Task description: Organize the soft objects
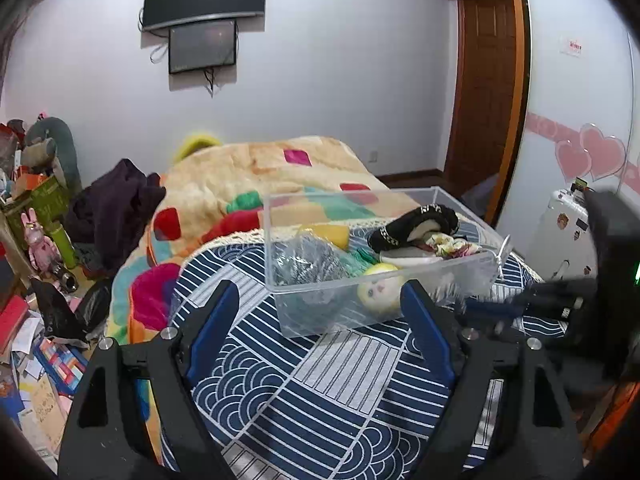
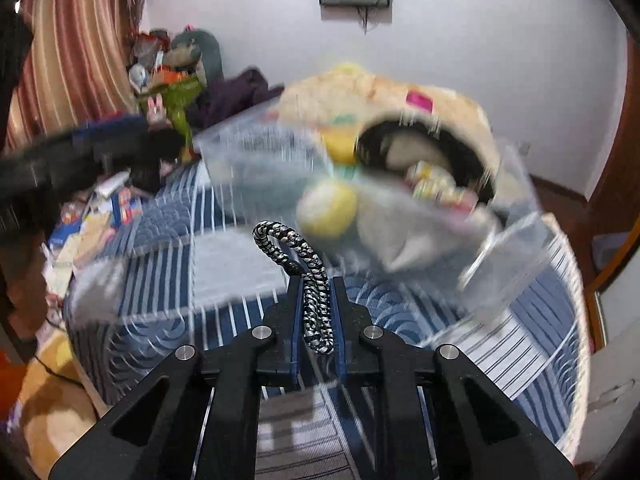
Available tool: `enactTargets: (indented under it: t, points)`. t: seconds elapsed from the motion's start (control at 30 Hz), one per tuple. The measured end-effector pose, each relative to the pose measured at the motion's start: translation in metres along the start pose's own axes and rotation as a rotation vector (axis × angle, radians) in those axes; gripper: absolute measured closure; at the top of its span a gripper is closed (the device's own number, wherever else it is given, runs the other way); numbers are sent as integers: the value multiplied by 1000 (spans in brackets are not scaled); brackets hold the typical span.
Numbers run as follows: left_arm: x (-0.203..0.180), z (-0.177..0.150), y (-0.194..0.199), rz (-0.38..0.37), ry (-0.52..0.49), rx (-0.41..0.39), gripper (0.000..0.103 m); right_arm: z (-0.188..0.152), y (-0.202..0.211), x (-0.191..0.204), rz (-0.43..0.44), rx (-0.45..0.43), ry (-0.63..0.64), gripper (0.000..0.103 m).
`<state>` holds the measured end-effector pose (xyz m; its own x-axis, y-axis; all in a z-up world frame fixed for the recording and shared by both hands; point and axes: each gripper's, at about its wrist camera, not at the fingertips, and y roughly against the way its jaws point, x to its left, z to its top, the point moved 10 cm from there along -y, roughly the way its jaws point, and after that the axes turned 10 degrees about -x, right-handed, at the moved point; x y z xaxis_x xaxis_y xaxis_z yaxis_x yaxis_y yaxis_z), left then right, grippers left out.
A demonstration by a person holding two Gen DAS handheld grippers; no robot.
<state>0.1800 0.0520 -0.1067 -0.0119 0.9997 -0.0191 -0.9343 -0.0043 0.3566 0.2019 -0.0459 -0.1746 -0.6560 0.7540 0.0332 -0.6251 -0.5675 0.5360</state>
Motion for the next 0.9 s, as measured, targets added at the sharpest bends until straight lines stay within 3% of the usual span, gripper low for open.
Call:
enactTargets:
  t: [0.17,0.3,0.63,0.77,0.9]
  points:
    - [4,6,9,9,18,-40,13,46,6,-7,-15,-96,-33,91]
    - [7,8,11,16,26,-51,13,64,-17,-7,-6,-86,-49,91]
    - [19,9,10,23,69,-58,13,53,-43,-5,5,-3,-66,87]
    - [20,10,11,21,84,-61,13,54,-39,-9,-22,-8,-50,70]
    - [21,18,17,15,93,-82,13,60,-25,-11,-11,-37,-53,67]
